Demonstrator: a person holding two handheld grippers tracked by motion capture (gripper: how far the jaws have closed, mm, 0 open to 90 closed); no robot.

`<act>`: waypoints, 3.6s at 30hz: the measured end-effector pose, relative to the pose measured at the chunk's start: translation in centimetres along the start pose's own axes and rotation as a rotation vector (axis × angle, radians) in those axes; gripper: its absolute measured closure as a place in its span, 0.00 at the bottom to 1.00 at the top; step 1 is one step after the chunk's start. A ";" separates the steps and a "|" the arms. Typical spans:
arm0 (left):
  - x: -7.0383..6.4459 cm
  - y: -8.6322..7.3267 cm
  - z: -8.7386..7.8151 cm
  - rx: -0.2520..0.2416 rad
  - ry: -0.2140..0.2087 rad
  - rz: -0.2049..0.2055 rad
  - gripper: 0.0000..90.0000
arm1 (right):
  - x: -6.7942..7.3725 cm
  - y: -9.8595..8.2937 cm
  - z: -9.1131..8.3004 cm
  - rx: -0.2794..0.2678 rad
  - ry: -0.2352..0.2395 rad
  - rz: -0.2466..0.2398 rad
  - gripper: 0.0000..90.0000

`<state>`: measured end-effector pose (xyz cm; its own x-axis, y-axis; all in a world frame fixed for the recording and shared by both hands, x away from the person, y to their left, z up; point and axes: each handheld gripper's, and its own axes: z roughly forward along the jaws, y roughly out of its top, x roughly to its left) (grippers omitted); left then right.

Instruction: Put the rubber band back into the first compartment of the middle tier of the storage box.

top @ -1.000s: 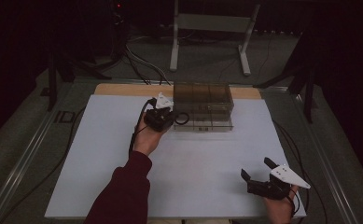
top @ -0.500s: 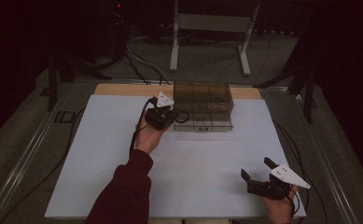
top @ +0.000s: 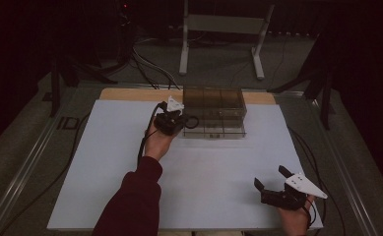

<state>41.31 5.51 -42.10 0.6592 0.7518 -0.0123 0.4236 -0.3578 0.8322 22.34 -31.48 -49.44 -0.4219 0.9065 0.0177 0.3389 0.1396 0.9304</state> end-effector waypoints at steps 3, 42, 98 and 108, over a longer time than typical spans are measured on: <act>0.1 0.0 0.2 0.001 0.006 -0.006 0.99 | 0.0 0.0 0.0 0.000 0.000 0.000 0.00; 0.7 0.1 2.3 0.041 0.045 -0.027 0.99 | 0.0 0.0 0.0 -0.002 0.002 0.001 0.00; -0.2 -1.0 5.5 0.090 0.064 -0.049 0.98 | 0.0 0.0 0.0 -0.003 0.007 0.004 0.00; -0.1 -1.3 5.9 0.109 0.075 -0.050 0.98 | 0.0 0.0 0.1 -0.004 0.007 0.004 0.00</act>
<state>44.40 2.65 -46.45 0.5890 0.8081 -0.0078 0.5225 -0.3734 0.7665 22.38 -31.42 -49.42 -0.4270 0.9040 0.0238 0.3369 0.1346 0.9319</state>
